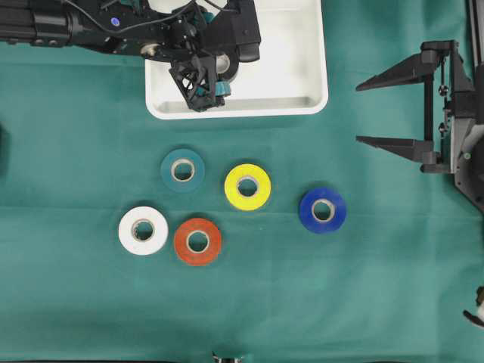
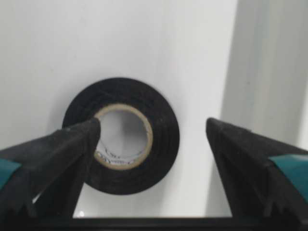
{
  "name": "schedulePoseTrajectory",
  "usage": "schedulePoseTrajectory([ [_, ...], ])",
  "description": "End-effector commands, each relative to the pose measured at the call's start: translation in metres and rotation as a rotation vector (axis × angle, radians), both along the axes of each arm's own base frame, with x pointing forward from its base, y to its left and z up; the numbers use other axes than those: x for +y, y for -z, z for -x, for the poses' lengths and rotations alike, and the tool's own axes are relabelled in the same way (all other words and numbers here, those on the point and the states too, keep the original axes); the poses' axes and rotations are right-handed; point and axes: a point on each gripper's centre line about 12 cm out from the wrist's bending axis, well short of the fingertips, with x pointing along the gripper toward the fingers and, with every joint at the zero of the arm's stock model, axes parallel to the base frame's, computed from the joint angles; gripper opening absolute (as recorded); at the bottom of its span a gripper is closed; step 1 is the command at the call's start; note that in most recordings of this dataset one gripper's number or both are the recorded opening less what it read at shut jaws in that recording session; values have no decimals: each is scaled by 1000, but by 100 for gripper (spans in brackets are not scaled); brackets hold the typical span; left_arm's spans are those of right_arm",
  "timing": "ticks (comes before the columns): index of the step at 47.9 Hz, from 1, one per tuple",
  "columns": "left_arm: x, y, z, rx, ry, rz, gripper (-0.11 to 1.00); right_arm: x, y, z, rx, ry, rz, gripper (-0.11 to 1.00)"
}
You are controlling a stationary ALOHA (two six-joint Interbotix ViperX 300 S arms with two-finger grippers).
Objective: Pick up the tape from a random location and place it into the white case.
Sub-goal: 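Lower the black roll into the tray and open the left gripper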
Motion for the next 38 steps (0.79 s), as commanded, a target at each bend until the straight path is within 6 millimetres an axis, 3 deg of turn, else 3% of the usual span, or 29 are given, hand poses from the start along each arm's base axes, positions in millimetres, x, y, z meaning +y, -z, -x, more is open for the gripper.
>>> schedulePoseTrajectory([
  [1, 2, -16, -5, -44, -2, -14, 100, 0, -5, -2, -14, 0, 2, 92],
  [18, 1, -29, -3, -53, -3, -15, 99, 0, -6, -2, -17, 0, 1, 92],
  [38, -9, -113, 14, -140, 4, -40, 99, 0, -8, -2, -21, 2, 1, 92],
])
